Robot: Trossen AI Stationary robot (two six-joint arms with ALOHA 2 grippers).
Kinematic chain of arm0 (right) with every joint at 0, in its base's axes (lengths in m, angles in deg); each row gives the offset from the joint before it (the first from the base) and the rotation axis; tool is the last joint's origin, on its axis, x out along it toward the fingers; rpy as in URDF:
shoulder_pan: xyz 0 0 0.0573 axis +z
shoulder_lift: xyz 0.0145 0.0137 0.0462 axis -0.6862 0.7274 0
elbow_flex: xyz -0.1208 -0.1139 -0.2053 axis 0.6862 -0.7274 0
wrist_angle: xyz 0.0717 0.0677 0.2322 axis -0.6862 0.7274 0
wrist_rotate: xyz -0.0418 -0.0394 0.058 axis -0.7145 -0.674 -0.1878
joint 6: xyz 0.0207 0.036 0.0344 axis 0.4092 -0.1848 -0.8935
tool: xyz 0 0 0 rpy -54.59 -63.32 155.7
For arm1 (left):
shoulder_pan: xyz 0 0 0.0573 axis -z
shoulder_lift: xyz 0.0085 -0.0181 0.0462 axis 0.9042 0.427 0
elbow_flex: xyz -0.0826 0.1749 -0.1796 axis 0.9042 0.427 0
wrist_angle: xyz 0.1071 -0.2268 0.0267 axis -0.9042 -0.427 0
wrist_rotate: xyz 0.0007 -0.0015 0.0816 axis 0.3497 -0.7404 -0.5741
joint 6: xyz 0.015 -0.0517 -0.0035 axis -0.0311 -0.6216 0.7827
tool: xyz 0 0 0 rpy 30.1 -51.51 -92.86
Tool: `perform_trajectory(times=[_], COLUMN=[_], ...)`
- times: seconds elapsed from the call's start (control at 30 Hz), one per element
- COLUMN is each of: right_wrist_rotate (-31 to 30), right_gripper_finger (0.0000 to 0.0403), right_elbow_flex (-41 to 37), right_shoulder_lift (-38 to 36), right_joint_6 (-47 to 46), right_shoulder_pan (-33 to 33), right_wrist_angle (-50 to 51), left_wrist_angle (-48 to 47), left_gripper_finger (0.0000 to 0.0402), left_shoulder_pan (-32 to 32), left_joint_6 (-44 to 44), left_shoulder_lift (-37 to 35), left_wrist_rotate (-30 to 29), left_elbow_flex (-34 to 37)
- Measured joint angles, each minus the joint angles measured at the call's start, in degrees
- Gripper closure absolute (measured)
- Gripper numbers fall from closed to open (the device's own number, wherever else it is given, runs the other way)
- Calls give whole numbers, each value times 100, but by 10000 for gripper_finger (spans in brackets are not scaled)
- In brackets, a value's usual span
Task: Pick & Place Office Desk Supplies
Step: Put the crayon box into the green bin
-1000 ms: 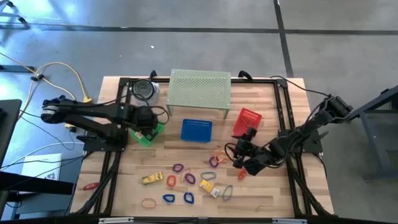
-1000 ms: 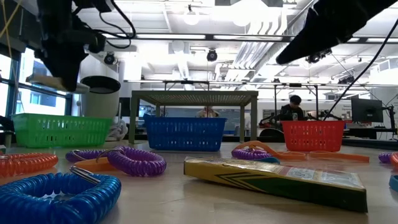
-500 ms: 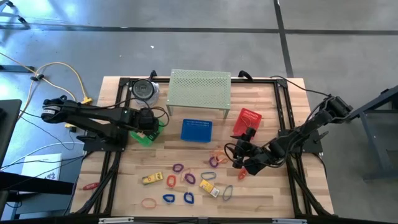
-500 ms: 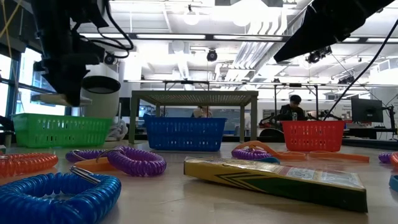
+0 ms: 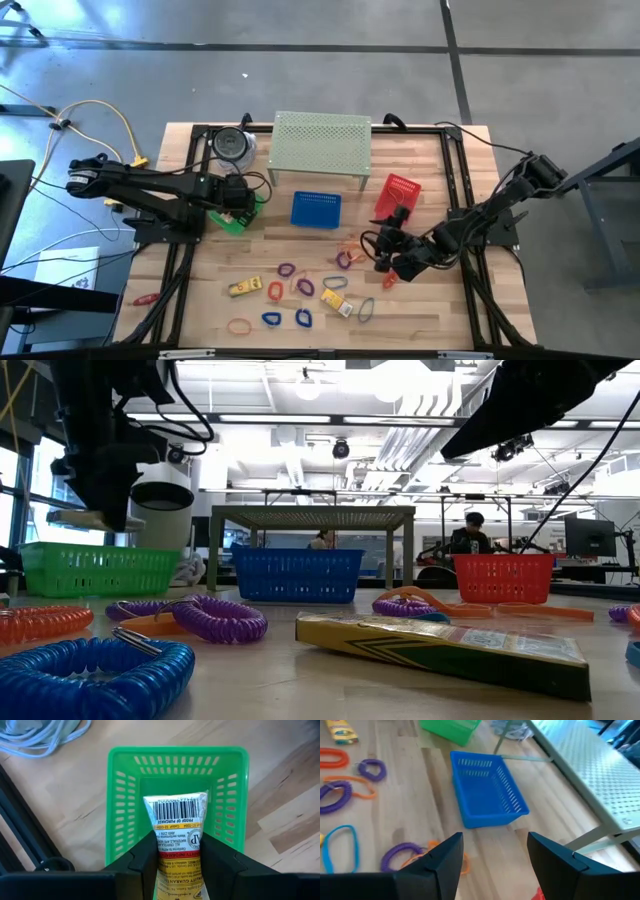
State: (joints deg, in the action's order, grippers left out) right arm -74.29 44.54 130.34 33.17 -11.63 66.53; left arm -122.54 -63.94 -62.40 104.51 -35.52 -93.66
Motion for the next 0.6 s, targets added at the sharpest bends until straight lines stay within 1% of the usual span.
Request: perform_trajectory(times=[0.17,0.4,0.5,0.6], right_wrist_rotate=[360,582,687,756], right_gripper_finger=[192,192,192,192], right_elbow_flex=[0,0,0,0], right_shoulder_lift=[0,-2,-2,-2], right_joint_6=[-11,-271,-340,-426], right_shoulder_pan=[0,7,7,7], right_wrist_angle=[-83,-126,-127,-191], left_wrist_angle=[17,17,19,20], left_gripper_finger=[282,278,264,240], left_shoulder_pan=[0,0,14,73], left_joint_6=[12,9,116,139], left_shoulder_lift=[0,0,0,26], left_wrist_rotate=[-116,-94,-6,100], left_elbow_flex=[0,0,0,0])
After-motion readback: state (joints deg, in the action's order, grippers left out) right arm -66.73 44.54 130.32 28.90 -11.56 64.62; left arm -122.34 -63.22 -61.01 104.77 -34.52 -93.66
